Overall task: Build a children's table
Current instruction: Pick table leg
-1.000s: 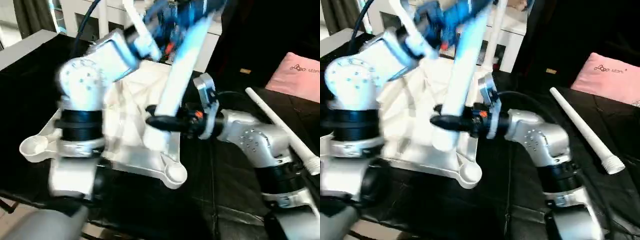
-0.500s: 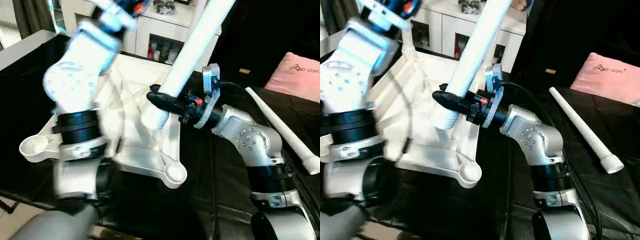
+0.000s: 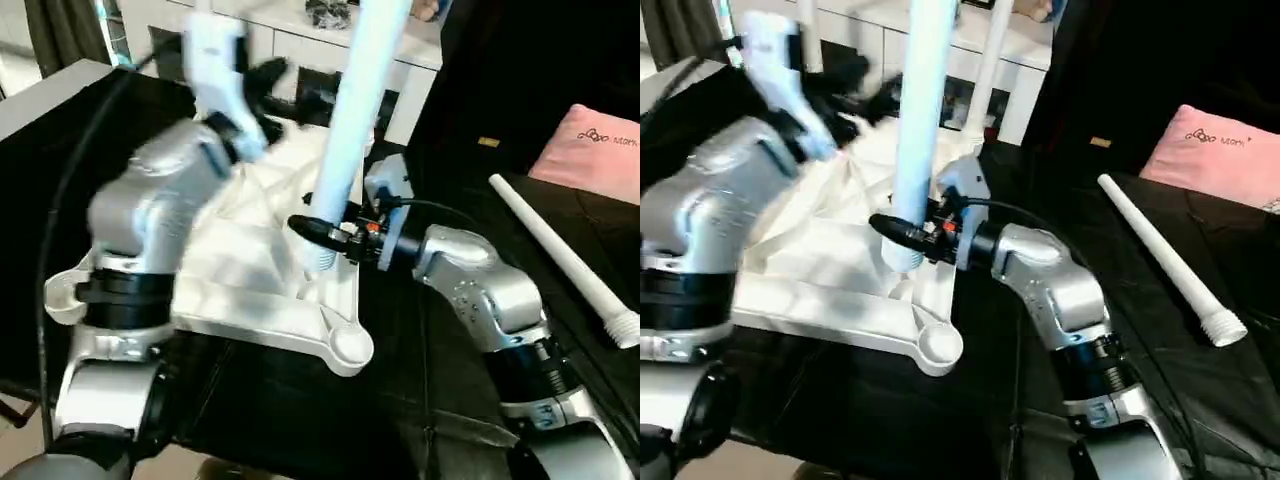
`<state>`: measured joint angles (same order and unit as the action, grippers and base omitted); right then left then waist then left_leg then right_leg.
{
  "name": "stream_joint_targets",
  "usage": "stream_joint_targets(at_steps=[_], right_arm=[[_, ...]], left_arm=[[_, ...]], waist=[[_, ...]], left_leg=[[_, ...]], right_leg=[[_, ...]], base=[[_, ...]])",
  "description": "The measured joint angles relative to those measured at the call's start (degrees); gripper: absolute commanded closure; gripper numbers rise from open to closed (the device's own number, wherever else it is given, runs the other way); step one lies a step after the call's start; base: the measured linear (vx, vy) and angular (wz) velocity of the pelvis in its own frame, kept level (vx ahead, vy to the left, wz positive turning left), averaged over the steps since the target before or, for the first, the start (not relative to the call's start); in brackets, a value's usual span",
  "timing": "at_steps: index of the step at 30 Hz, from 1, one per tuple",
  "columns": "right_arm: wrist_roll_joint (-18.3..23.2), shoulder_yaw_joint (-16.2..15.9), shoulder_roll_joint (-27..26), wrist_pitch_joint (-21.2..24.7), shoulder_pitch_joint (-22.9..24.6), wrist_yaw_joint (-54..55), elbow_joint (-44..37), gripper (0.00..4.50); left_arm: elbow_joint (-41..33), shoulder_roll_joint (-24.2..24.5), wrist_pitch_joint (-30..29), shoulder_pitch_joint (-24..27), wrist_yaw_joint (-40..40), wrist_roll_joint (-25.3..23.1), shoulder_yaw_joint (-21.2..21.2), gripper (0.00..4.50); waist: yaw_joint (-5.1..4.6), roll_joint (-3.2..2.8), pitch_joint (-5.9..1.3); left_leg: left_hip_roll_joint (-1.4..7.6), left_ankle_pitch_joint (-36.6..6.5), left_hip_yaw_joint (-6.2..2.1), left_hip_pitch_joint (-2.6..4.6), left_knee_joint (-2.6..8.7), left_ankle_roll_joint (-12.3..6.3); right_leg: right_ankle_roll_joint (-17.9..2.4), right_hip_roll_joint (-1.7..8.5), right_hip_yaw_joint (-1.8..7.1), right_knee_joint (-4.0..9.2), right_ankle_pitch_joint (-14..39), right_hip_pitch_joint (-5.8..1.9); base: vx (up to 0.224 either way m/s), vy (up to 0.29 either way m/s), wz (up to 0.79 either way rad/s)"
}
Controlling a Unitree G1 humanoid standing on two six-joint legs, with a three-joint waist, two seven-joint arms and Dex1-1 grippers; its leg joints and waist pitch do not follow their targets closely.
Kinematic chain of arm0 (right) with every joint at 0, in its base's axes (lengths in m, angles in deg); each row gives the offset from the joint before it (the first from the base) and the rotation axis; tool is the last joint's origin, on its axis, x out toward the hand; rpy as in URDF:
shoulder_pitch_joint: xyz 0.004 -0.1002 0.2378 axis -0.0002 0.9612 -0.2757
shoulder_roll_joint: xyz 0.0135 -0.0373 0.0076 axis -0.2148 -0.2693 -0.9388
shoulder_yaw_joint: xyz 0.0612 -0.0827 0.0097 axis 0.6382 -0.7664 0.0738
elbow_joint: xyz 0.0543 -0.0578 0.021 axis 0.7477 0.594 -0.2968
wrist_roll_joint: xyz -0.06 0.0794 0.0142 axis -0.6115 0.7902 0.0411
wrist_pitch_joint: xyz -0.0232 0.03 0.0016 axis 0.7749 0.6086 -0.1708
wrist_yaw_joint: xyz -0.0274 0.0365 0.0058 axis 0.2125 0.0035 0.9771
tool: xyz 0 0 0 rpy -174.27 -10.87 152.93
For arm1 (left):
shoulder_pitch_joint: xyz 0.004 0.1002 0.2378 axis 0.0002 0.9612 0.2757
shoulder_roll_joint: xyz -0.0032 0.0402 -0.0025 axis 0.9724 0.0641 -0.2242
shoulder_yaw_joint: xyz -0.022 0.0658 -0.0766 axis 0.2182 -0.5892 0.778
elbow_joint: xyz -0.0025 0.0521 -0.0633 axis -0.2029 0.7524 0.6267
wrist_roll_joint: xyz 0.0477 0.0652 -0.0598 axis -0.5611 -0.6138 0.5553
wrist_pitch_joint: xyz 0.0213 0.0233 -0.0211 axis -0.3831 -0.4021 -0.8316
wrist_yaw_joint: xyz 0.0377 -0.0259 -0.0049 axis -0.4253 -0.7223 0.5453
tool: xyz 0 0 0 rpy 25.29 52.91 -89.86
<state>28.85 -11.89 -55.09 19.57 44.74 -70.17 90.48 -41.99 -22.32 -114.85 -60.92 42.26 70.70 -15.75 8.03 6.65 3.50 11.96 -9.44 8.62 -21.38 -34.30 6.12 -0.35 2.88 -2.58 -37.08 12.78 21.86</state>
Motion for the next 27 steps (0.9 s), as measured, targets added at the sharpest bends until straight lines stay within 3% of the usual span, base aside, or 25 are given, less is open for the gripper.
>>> stream_joint_targets(at_steps=[15, 21, 24, 27], right_arm=[[-3.66, -0.87, -1.23, -3.94, 1.61, 3.21, -0.1, 2.57], [-3.05, 4.18, -2.63, -2.59, 6.59, 10.44, -0.99, 2.57], [-3.0, 6.57, -2.87, -2.54, 9.55, 13.49, -3.35, 2.57], [-3.0, 8.11, -3.29, -2.5, 12.91, 16.1, -6.2, 2.57]], left_arm=[[-5.37, 0.28, -1.93, 2.07, -0.3, -1.58, -1.67, 0.0], [-8.44, 2.14, -1.9, 7.95, -1.13, -1.17, -1.39, 0.0], [-8.5, 3.59, -1.86, 11.45, -2.75, -1.18, -0.42, 0.0], [-8.8, 5.47, -0.64, 15.19, -6.06, -1.18, -0.42, 0.0]], waist=[[-0.32, 0.03, -0.01], [-0.2, -0.06, 0.04], [-0.41, -0.88, 0.26], [-0.66, -2.29, 0.3]], left_leg=[[0.0, 0.0, 0.03, 0.03, 0.02, 0.0], [-0.01, 0.0, 0.09, 0.01, 0.02, 0.0], [-0.04, -0.01, 0.07, 0.03, 0.02, 0.0], [-0.06, -0.02, 0.05, 0.06, 0.04, -0.03]], right_leg=[[-0.01, -0.01, 0.02, -0.01, 0.0, 0.01], [0.03, 0.03, 0.06, 0.01, -0.01, 0.03], [0.09, 0.02, 0.11, 0.03, -0.06, 0.03], [0.09, 0.03, 0.13, 0.05, -0.07, 0.01]], base=[[0.0, 0.0, 0.0], [0.0, 0.0, 0.0], [0.0, 0.0, 0.0], [0.0, 0.0, 0.0]])
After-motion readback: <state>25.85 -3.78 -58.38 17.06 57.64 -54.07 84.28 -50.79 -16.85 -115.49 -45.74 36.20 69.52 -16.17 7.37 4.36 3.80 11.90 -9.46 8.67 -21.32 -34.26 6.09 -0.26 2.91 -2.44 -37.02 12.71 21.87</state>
